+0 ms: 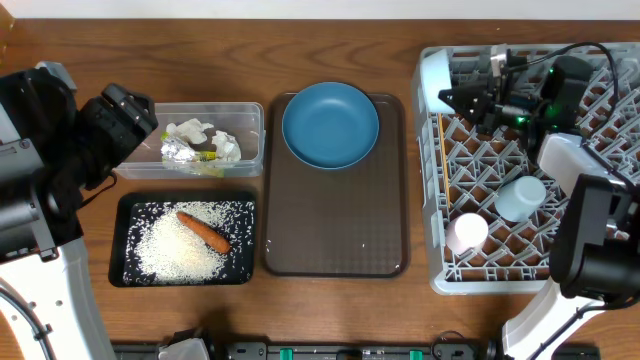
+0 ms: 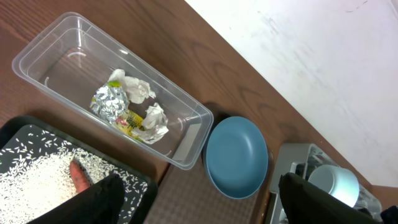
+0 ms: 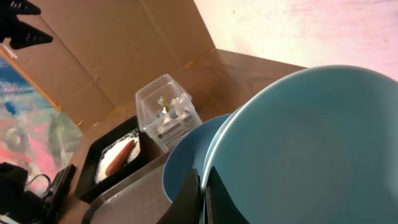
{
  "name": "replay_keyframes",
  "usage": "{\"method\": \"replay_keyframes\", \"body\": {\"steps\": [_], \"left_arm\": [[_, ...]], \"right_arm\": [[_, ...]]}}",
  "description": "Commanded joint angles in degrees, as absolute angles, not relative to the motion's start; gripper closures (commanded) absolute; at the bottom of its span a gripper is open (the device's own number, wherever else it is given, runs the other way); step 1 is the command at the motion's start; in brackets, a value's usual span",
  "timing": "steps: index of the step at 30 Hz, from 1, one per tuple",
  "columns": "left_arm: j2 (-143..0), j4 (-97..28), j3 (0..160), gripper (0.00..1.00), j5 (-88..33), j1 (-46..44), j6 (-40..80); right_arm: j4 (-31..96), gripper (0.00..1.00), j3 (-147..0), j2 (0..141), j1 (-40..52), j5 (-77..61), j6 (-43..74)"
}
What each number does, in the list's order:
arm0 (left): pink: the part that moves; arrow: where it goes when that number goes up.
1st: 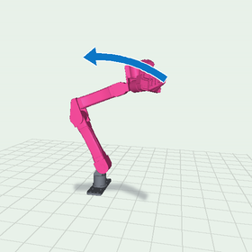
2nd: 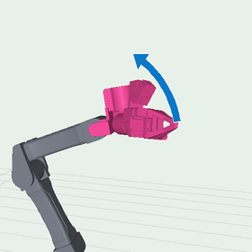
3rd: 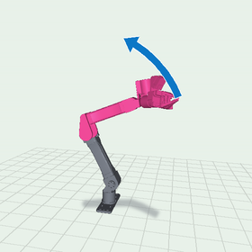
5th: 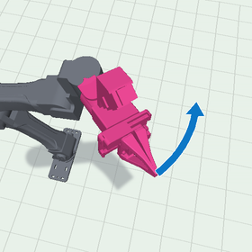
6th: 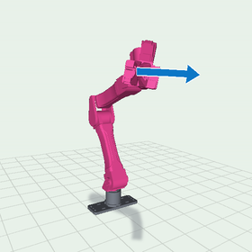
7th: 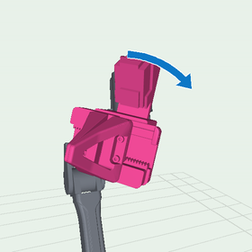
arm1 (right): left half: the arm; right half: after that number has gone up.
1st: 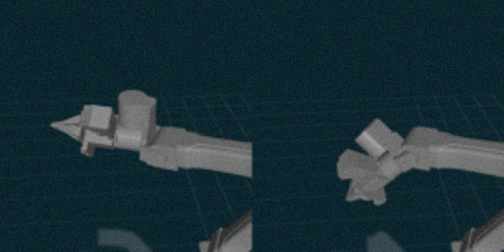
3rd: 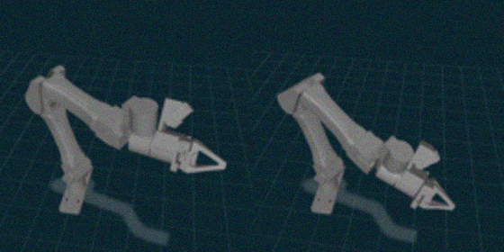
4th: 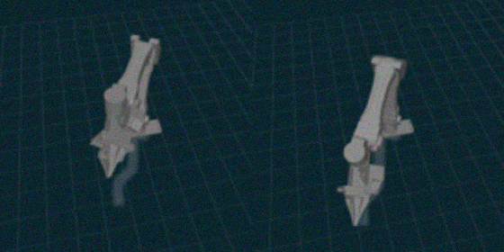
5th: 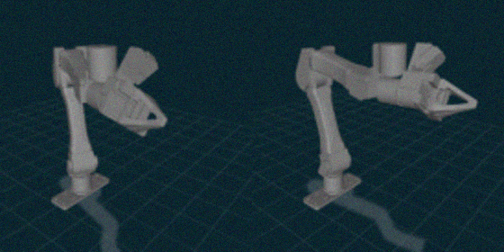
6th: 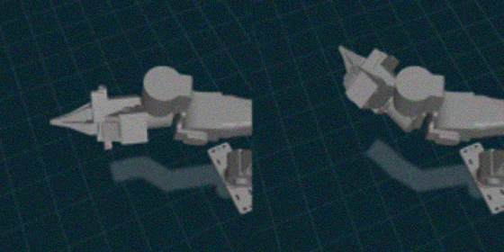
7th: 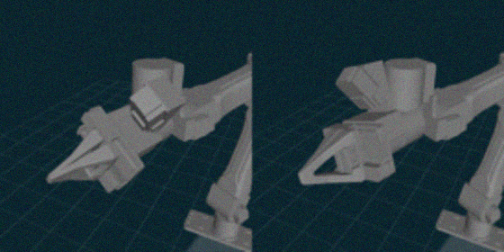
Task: Sort waste into correct bins and load items into the dishwasher rack
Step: 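Lower the bowl upside down into the rack's upper left area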
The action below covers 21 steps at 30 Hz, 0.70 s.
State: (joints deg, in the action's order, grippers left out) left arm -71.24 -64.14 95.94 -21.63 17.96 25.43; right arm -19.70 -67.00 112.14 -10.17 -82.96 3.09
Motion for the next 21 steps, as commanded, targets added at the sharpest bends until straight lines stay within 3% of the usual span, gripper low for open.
{"method": "replay_keyframes", "body": {"steps": [1,12,21], "left_arm": [[-71.2,-64.3,96.2,0.18,-21.1,18.2,24.7],[-71.2,-64.3,96.2,0.18,-21.1,18.2,24.7],[-71.2,-64.3,96.2,0.18,-21.1,18.2,24.6]], "right_arm": [[-20.0,0.99,-67.7,113.6,-9.7,-84.5,0.5],[-19.6,0.99,-67.7,113.6,-9.8,-84.4,0.1],[-12.1,0.99,-67.7,113.6,-10.1,-82.6,-7.6]]}}
